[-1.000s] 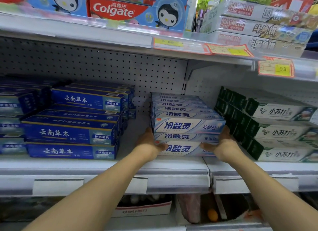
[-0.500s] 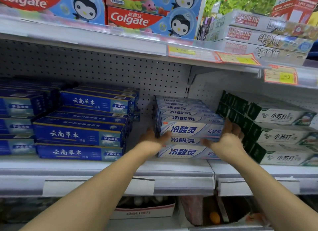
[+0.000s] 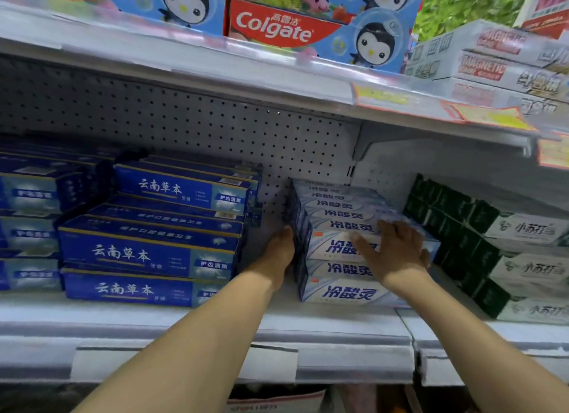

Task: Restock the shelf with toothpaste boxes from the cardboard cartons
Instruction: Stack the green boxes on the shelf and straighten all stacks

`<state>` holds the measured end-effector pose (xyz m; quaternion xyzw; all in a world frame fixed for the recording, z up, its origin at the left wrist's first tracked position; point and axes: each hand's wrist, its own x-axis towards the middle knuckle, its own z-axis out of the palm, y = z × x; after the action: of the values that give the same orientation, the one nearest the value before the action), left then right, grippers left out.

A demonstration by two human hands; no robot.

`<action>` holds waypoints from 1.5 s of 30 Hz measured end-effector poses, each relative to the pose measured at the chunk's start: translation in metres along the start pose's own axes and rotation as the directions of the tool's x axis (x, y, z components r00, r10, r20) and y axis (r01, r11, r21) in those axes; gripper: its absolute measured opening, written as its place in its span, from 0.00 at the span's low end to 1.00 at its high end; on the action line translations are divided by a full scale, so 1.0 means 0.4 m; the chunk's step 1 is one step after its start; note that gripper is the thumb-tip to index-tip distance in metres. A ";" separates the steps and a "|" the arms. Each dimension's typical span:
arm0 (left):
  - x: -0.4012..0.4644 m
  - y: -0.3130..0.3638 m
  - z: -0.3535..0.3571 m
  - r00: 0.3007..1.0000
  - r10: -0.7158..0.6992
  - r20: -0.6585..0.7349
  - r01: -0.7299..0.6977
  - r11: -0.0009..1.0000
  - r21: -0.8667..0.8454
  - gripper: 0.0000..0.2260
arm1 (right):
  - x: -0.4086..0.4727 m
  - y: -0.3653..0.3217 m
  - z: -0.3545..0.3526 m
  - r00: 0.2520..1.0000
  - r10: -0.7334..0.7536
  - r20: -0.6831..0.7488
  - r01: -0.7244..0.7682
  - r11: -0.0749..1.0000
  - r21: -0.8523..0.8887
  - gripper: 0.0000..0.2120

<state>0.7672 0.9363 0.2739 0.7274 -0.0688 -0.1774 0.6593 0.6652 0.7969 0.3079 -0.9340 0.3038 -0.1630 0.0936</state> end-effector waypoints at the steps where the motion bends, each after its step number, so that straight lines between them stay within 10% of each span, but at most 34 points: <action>1: 0.004 0.002 0.004 1.000 -0.011 0.015 0.012 1.000 -0.020 0.22 | 0.003 -0.002 0.004 1.000 0.004 -0.008 -0.004 1.000 -0.008 0.37; 17: 0.054 0.012 0.015 1.000 0.027 0.006 -0.027 0.999 0.017 0.24 | 0.077 0.079 -0.034 0.976 0.199 -0.088 -0.198 0.980 0.021 0.49; 45: 0.043 0.090 -0.003 0.997 0.065 0.034 -0.062 0.995 -0.081 0.19 | 0.076 0.080 -0.031 1.000 -0.023 -0.003 0.023 0.997 0.068 0.46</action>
<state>0.7882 0.9272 0.3064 0.6947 -0.0968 -0.1720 0.6917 0.6667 0.7525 0.3180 -0.9335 0.2876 -0.1752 0.1230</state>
